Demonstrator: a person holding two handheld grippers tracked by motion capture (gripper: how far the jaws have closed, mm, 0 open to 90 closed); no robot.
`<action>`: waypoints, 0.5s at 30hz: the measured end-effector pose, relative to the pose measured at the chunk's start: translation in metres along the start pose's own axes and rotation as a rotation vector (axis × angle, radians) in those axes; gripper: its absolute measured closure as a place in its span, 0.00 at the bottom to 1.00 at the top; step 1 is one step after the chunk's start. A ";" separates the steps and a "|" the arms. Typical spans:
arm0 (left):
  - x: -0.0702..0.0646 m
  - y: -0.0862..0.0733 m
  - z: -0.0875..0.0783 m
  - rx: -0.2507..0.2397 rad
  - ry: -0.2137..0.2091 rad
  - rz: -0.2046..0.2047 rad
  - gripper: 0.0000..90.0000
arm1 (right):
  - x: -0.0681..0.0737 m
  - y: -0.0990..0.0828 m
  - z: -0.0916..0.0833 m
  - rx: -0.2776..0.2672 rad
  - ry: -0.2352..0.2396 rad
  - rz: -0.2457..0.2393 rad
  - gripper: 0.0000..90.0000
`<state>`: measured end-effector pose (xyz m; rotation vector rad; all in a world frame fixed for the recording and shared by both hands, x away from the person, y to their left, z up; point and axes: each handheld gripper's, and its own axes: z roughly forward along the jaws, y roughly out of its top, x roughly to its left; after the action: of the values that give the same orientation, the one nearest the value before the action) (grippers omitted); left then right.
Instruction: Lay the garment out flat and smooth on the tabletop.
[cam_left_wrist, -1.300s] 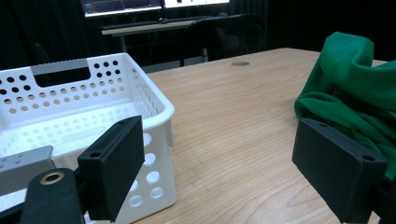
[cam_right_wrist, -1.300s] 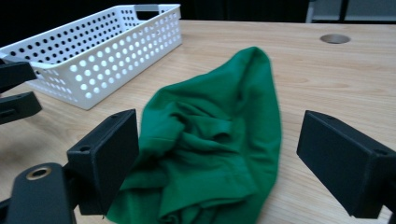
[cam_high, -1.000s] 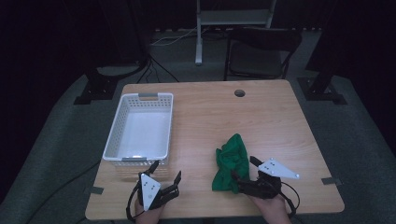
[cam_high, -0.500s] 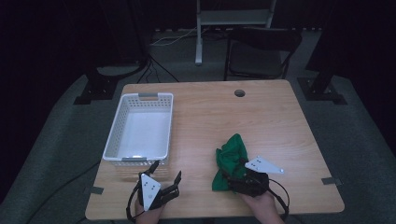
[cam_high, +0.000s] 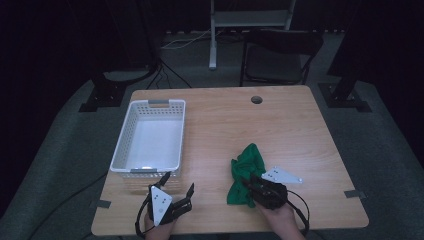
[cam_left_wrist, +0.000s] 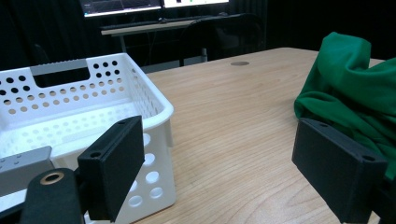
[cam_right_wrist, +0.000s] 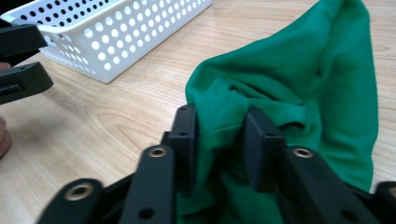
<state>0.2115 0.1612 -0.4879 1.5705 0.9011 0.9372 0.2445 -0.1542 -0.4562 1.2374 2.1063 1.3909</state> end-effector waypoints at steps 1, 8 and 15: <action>0.000 0.000 0.000 0.000 0.000 0.000 0.20 | 0.000 0.000 0.000 0.002 0.004 -0.003 0.81; 0.000 0.000 0.000 -0.001 0.000 0.001 0.20 | -0.002 0.004 -0.008 -0.025 0.003 -0.010 0.85; 0.000 0.000 0.000 -0.001 0.000 0.001 0.20 | -0.009 0.012 -0.025 -0.067 -0.017 -0.004 0.85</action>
<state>0.2113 0.1613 -0.4879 1.5702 0.9003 0.9383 0.2392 -0.1743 -0.4361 1.2138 2.0329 1.4325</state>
